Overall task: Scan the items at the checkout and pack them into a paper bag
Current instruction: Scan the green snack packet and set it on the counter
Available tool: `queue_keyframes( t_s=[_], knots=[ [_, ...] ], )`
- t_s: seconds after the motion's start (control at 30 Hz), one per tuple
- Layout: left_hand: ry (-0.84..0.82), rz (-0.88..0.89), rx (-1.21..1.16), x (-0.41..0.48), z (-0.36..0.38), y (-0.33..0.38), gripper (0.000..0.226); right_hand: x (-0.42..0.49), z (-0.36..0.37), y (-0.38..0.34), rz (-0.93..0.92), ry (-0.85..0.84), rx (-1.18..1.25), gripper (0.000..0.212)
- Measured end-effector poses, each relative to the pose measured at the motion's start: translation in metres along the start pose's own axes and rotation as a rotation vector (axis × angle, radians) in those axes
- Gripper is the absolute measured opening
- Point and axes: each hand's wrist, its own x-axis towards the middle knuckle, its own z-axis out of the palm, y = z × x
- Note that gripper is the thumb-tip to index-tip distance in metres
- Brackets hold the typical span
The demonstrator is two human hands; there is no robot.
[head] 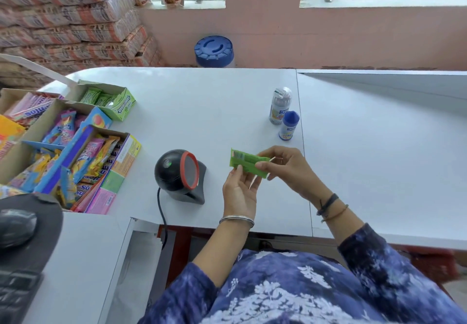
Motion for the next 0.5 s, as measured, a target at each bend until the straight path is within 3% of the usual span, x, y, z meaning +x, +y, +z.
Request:
queue_keyframes(
  t_s=[0.13, 0.33, 0.43, 0.5],
  knots=[
    [0.077, 0.03, -0.195, -0.001, -0.014, 0.01, 0.032, -0.005, 0.053, 0.004, -0.117, 0.026, -0.097, 0.014],
    [0.14, 0.089, -0.21, 0.004, -0.028, 0.02, 0.033, -0.004, 0.079, 0.005, -0.226, -0.002, -0.156, 0.016],
    [0.141, 0.142, -0.127, 0.007, -0.027, 0.019, 0.025, 0.0, 0.075, 0.007, -0.294, 0.035, -0.219, 0.012],
    [0.157, 0.156, 0.052, 0.014, -0.021, 0.019, 0.021, 0.008, 0.061, 0.014, -0.372, 0.131, -0.341, 0.009]
  ],
)
